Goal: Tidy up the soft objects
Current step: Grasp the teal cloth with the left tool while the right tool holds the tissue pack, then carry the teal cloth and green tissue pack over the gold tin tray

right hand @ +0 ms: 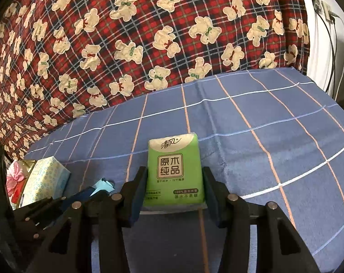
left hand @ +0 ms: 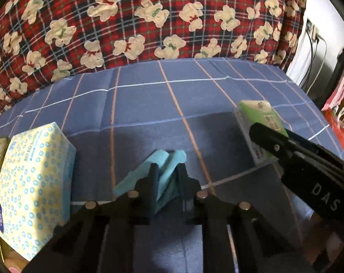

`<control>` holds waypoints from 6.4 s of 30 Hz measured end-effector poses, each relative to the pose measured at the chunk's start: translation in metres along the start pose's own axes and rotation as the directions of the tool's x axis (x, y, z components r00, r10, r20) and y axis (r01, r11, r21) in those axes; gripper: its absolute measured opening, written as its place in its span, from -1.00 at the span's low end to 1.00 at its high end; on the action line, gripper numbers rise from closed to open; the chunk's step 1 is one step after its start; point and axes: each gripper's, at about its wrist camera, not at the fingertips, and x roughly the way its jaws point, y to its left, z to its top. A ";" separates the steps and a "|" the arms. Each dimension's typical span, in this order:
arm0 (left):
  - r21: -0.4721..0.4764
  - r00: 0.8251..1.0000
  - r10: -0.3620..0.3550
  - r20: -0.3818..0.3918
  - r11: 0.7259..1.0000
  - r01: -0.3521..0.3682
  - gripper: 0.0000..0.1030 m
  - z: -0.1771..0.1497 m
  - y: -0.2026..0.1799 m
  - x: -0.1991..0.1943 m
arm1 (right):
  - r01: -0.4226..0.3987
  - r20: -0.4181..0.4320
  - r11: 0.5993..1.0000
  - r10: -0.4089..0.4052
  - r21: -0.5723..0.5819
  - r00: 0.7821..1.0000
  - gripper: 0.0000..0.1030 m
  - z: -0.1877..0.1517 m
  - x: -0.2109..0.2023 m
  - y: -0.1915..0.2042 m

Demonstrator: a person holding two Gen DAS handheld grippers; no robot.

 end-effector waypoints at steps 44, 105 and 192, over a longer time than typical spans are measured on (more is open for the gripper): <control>-0.083 0.934 0.002 0.358 0.996 0.030 -0.95 -0.031 0.026 -0.074 | 0.007 0.324 0.979 0.061 -0.205 0.944 -0.02 -0.027 -0.067 0.044; -0.107 0.887 0.036 0.461 0.994 0.015 -0.95 -0.077 0.068 -0.125 | 0.067 0.387 0.966 0.037 -0.251 0.921 -0.02 -0.059 -0.095 0.082; -0.319 0.868 0.221 0.445 0.945 -0.076 -0.95 -0.092 0.152 -0.138 | -0.133 0.277 0.910 0.255 -0.393 0.926 -0.01 -0.070 -0.056 0.189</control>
